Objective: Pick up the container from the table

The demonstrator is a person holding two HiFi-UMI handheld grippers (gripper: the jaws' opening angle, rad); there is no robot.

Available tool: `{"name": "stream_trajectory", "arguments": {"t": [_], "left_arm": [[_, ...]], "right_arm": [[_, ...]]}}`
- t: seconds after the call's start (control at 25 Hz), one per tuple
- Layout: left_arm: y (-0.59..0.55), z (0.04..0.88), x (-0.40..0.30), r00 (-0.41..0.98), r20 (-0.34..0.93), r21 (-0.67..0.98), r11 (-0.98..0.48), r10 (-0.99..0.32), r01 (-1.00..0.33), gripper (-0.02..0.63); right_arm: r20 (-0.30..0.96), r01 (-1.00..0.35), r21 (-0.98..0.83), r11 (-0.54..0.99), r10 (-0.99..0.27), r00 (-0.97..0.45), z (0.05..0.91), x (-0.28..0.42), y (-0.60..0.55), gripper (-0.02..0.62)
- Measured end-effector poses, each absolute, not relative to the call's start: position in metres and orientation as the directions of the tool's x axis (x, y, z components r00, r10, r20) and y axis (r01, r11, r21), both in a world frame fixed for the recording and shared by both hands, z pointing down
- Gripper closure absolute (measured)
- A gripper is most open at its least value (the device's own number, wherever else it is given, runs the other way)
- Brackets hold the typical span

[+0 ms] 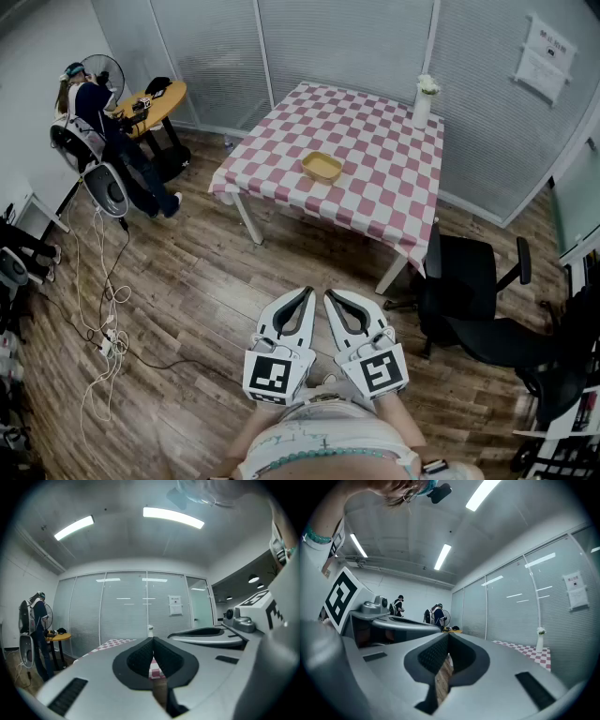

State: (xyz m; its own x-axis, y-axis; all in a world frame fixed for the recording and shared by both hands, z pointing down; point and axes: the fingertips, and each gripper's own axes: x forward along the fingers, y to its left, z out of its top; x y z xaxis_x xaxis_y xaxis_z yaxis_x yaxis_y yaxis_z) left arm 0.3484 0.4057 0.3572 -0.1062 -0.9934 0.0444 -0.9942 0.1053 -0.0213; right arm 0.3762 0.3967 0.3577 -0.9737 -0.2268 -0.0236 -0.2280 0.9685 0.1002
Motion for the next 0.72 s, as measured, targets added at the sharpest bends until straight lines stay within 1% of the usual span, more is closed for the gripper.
{"name": "stream_trajectory", "arguments": {"t": [0.28, 0.56, 0.72], "left_arm": [[0.41, 0.363, 0.363, -0.113, 0.052, -0.014, 0.113, -0.992, -0.994, 0.589], [0.416, 0.38, 0.374, -0.116, 0.096, 0.004, 0.117, -0.989, -0.993, 0.589], [0.421, 0.386, 0.364, -0.14, 0.101, 0.02, 0.143, -0.985, -0.99, 0.589]], "right_arm": [[-0.047, -0.225, 0.073, 0.972, -0.222, -0.974, 0.359, 0.391, 0.399, 0.601], [-0.024, -0.198, 0.05, 0.979, -0.197, -0.98, 0.369, 0.399, 0.405, 0.603], [0.0, -0.205, 0.044, 0.978, -0.205, -0.979, 0.378, 0.394, 0.404, 0.601]]}}
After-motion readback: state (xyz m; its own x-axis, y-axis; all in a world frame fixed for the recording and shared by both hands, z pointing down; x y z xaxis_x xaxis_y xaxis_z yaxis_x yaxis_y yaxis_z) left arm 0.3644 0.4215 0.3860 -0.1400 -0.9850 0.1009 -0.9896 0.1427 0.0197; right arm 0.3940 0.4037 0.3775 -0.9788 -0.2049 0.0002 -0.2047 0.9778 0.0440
